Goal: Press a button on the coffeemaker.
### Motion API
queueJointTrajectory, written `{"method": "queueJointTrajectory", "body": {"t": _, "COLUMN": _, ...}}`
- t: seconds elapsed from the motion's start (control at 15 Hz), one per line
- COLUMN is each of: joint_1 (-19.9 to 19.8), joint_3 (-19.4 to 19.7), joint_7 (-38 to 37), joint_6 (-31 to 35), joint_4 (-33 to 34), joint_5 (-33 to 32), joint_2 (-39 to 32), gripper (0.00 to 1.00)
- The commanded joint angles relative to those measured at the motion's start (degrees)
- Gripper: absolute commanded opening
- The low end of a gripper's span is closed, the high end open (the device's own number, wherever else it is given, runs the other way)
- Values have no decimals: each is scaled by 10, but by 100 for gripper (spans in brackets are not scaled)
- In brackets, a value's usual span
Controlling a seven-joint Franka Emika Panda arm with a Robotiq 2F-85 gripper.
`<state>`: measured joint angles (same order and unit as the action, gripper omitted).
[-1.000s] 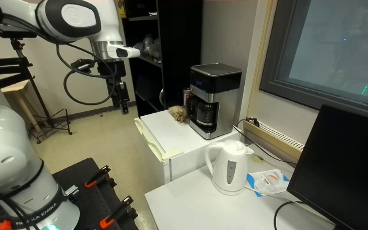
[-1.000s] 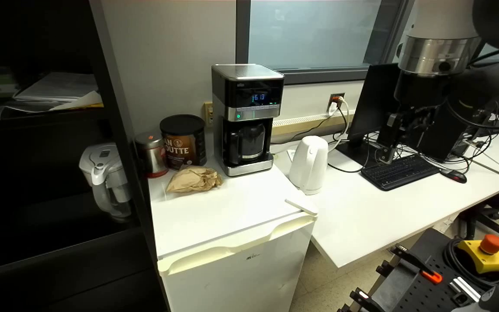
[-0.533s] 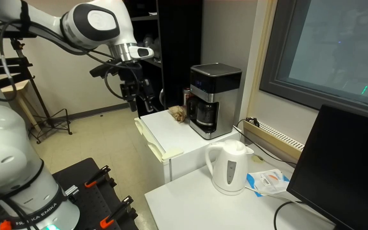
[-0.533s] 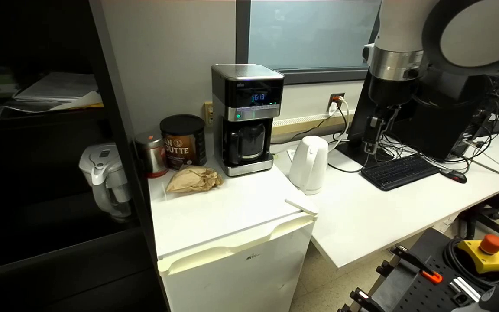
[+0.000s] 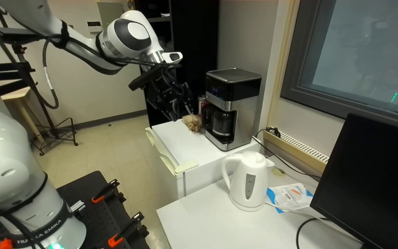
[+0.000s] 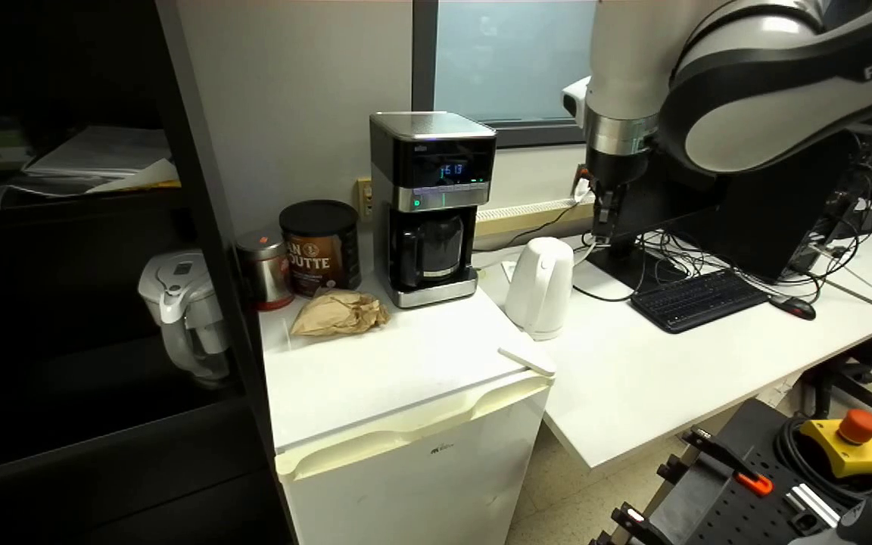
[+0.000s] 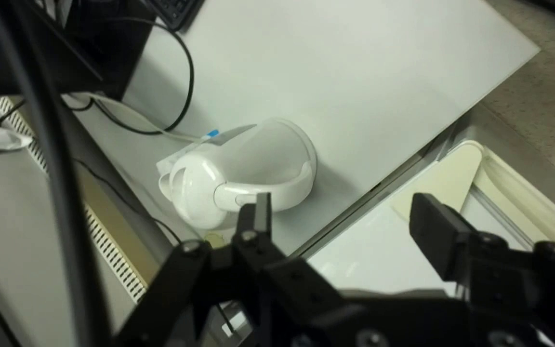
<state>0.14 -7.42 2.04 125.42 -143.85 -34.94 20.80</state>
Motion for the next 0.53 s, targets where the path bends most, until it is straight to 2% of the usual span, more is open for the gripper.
{"method": "queueJointTrajectory", "body": {"t": 0.0, "joint_1": 0, "joint_3": 3, "joint_7": -1, "joint_6": 65, "joint_4": 30, "joint_5": -82, "joint_2": -52, "gripper": 43}}
{"method": "queueJointTrajectory", "body": {"t": 0.33, "joint_1": 2, "joint_3": 7, "joint_7": -29, "joint_6": 146, "joint_4": 52, "joint_5": -178, "joint_2": -92, "gripper": 7}}
{"method": "queueJointTrajectory", "body": {"t": 0.47, "joint_1": 2, "joint_3": 8, "joint_7": -45, "joint_6": 166, "joint_4": 65, "joint_5": -213, "joint_2": -109, "gripper": 1}}
